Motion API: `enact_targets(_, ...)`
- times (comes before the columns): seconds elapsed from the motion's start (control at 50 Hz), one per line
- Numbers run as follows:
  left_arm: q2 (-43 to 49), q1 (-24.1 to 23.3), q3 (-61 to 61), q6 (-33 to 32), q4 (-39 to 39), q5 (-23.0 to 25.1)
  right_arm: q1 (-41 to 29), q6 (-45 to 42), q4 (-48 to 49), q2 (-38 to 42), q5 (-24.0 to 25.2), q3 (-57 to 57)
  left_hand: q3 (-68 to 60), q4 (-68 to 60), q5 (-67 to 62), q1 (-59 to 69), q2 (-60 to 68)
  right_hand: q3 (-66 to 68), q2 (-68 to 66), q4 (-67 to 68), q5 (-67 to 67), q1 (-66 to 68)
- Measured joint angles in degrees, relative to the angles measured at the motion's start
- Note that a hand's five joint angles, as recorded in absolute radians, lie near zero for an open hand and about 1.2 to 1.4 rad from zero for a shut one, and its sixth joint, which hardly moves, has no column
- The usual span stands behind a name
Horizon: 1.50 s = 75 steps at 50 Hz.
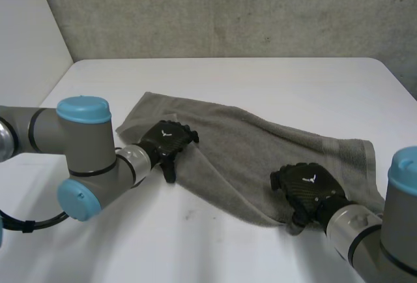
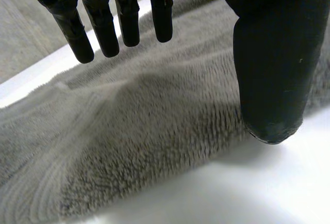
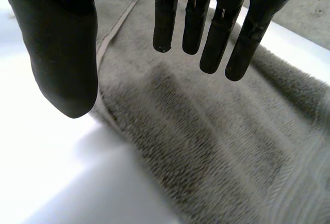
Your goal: Fold the towel.
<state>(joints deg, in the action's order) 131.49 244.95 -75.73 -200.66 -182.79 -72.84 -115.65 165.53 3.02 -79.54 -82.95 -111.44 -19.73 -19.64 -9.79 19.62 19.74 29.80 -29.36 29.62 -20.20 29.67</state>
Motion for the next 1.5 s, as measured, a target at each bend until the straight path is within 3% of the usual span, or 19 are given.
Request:
enact_targets(0.38,2.90,-0.05,2.07,-3.30,0.09,-0.14,0.08,-4.89,13.13,2.17,-0.55,-7.66,-9.03,-9.16,-8.49,9.35,9.05,8.95,-8.97,8.96,-8.62,9.03)
enact_targets(0.54,3.62,-0.08,3.56,-3.27,0.20,-0.19,0.10,-5.33,14.32,4.04,-0.68,-7.69,-20.69,-20.81,-20.53,20.53,20.69,16.04,-16.59,16.20,-15.60,16.44)
enact_targets(0.66,3.31,-0.09,3.89,-3.30,0.08,-0.23,0.85,-6.22,15.53,4.63,-0.75,-7.43,-33.88,-33.66,-33.14,33.67,33.90,45.12,-45.79,45.11,-45.08,45.33)
enact_targets(0.78,3.11,-0.14,4.32,-3.32,-0.07,-0.26,1.84,-8.70,16.76,4.41,-0.63,-6.48,-47.16,-47.33,-45.57,45.28,47.11,46.98,-46.48,47.10,-46.64,45.90)
enact_targets(0.98,3.28,-0.19,11.40,-2.90,-1.05,-1.09,2.21,-17.85,17.98,8.21,-0.44,3.49,-49.81,-50.00,-47.61,46.94,49.70,46.98,-46.61,47.10,-46.64,45.91)
enact_targets(1.12,1.60,-1.15,24.37,2.16,-3.38,-7.19,2.13,-19.92,18.30,12.54,-0.56,26.00,-49.87,-50.06,-47.78,46.96,49.80,46.98,-47.11,47.10,-46.64,46.11)
enact_targets(1.26,-4.25,-4.16,31.13,14.11,-7.03,-20.39,1.46,-12.13,19.15,13.90,-0.67,46.51,-49.89,-50.08,-47.86,47.25,49.80,46.98,-47.11,47.10,-46.71,46.18)
enact_targets(1.38,-11.68,-6.48,19.58,20.11,-8.36,-27.68,0.85,-5.04,11.38,14.33,-0.19,50.36,-49.89,-50.09,-48.08,47.25,49.82,46.98,-47.11,47.10,-47.10,46.19)
enact_targets(1.5,-14.82,-7.03,2.45,20.12,-9.38,-28.22,0.42,-5.57,-1.28,18.06,0.20,47.94,-49.94,-50.10,-48.08,47.25,49.86,46.98,-47.11,47.10,-47.10,46.19)
